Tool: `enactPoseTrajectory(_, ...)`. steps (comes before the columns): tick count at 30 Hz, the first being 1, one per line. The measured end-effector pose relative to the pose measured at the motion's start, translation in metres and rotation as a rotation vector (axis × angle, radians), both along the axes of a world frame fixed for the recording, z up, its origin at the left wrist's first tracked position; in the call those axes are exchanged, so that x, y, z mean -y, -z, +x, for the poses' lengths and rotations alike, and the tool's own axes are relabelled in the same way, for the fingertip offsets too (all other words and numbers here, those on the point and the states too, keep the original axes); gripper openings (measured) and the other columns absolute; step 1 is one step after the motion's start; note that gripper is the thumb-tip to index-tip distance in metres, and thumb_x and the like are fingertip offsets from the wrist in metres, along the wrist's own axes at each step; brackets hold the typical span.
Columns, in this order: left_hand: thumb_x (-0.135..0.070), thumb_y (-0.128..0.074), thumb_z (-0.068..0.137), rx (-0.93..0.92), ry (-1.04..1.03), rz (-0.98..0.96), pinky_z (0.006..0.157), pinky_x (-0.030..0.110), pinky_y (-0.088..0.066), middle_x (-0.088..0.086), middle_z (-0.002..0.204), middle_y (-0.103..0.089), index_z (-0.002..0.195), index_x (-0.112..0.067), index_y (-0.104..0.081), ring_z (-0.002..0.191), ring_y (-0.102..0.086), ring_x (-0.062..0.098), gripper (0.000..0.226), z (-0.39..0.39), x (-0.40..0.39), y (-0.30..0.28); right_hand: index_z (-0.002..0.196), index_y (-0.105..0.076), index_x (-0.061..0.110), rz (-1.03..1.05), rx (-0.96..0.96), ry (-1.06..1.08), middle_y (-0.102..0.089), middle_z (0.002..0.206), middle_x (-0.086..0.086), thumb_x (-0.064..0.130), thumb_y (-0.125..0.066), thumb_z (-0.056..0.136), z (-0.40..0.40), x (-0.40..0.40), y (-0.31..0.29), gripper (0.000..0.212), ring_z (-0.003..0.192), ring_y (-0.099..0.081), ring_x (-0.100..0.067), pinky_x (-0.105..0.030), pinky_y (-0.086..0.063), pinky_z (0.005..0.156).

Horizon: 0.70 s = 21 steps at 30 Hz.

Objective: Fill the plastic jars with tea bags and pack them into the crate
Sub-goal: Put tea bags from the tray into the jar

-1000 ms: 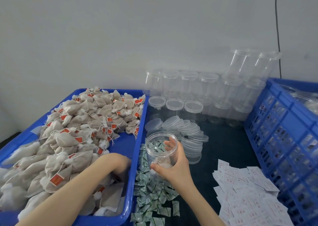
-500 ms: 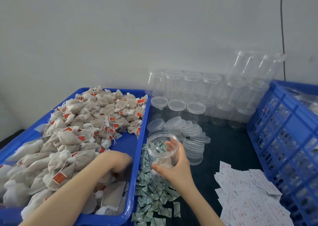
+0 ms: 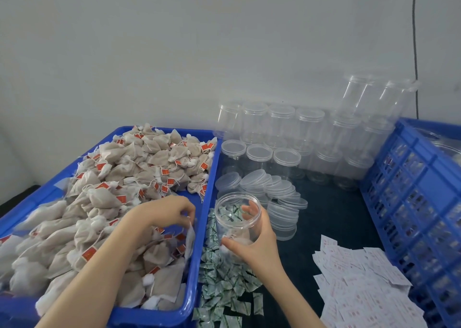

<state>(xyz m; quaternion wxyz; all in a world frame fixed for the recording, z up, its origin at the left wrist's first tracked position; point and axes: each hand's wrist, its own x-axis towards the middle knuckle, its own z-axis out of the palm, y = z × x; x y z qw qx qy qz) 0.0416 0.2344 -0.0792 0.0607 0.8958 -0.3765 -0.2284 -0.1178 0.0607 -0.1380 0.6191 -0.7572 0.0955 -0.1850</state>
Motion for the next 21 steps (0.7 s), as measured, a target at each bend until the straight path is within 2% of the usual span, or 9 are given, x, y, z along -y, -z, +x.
enactPoseTrajectory(2,-0.019,-0.057,0.092,0.002,-0.035,-0.066,0.094,0.035,-0.045,-0.006,0.115,-0.058,0.074,-0.027,-0.052,0.107,-0.056,0.016,0.021,0.003,-0.004,-0.006,0.124,-0.039,0.049,-0.008,-0.003,0.0,-0.053,0.125,0.022,0.037,-0.086,0.053,-0.001,0.0,0.0,0.086,0.111,-0.047,0.02,0.002,-0.038,0.084)
enactPoseTrajectory(3,-0.018,-0.055,0.093,0.0,-0.06,-0.099,0.094,0.037,-0.046,-0.007,0.119,-0.058,0.074,-0.027,-0.052,0.109,-0.057,0.016,0.021,0.004,-0.006,-0.008,0.125,-0.039,0.049,-0.007,-0.004,-0.004,-0.053,0.125,0.022,0.034,-0.087,0.054,-0.001,0.001,0.0,0.086,0.112,-0.047,0.02,0.002,-0.038,0.084)
enactPoseTrajectory(5,-0.016,-0.052,0.095,0.001,-0.127,-0.189,0.079,0.03,-0.051,-0.007,0.109,-0.063,0.076,-0.026,-0.051,0.095,-0.062,0.016,0.022,0.007,-0.008,-0.01,0.125,-0.039,0.05,0.006,-0.013,-0.01,-0.054,0.126,0.022,0.032,-0.089,0.055,-0.001,0.0,0.0,0.087,0.112,-0.047,0.019,0.002,-0.039,0.084)
enactPoseTrajectory(7,-0.015,-0.05,0.096,0.031,-0.197,-0.279,0.065,0.022,-0.049,-0.007,0.087,-0.062,0.078,-0.026,-0.052,0.075,-0.059,0.012,0.021,0.007,-0.009,-0.013,0.125,-0.039,0.051,0.014,-0.024,-0.005,-0.055,0.125,0.022,0.04,-0.086,0.05,-0.001,-0.001,-0.001,0.089,0.112,-0.048,0.018,0.001,-0.04,0.084)
enactPoseTrajectory(11,-0.018,-0.053,0.094,0.174,-0.34,-0.469,0.066,0.032,-0.05,-0.003,0.076,-0.063,0.081,-0.022,-0.058,0.07,-0.06,0.022,0.015,0.007,-0.009,-0.018,0.123,-0.039,0.053,0.025,-0.04,-0.004,-0.054,0.125,0.022,0.049,-0.082,0.045,0.0,-0.005,-0.002,0.089,0.114,-0.05,0.014,-0.004,-0.043,0.086)
enactPoseTrajectory(13,-0.017,-0.053,0.093,0.215,-0.396,-0.587,0.059,0.024,-0.045,-0.005,0.071,-0.062,0.077,-0.025,-0.058,0.063,-0.056,0.014,0.018,0.006,-0.008,-0.021,0.125,-0.038,0.053,0.028,-0.04,-0.008,-0.054,0.128,0.02,0.048,-0.081,0.045,0.0,-0.008,-0.001,0.091,0.119,-0.051,0.006,-0.015,-0.046,0.095)
enactPoseTrajectory(16,-0.018,-0.055,0.093,0.315,-0.46,-0.764,0.061,0.019,-0.043,-0.009,0.078,-0.064,0.083,-0.023,-0.061,0.072,-0.059,0.008,0.013,0.004,-0.006,-0.026,0.129,-0.039,0.05,0.029,-0.045,-0.013,-0.053,0.133,0.015,0.047,-0.082,0.045,0.0,-0.009,0.0,0.094,0.124,-0.051,-0.003,-0.032,-0.046,0.106)
enactPoseTrajectory(21,-0.015,-0.059,0.091,0.39,-0.47,-1.068,0.069,0.011,-0.039,-0.024,0.084,-0.061,0.089,-0.028,-0.063,0.081,-0.056,-0.011,0.013,-0.004,0.006,-0.041,0.135,-0.04,0.042,0.018,-0.059,-0.011,-0.054,0.132,0.015,0.048,-0.083,0.046,0.0,-0.011,0.0,0.1,0.123,-0.052,-0.003,-0.036,-0.046,0.107)
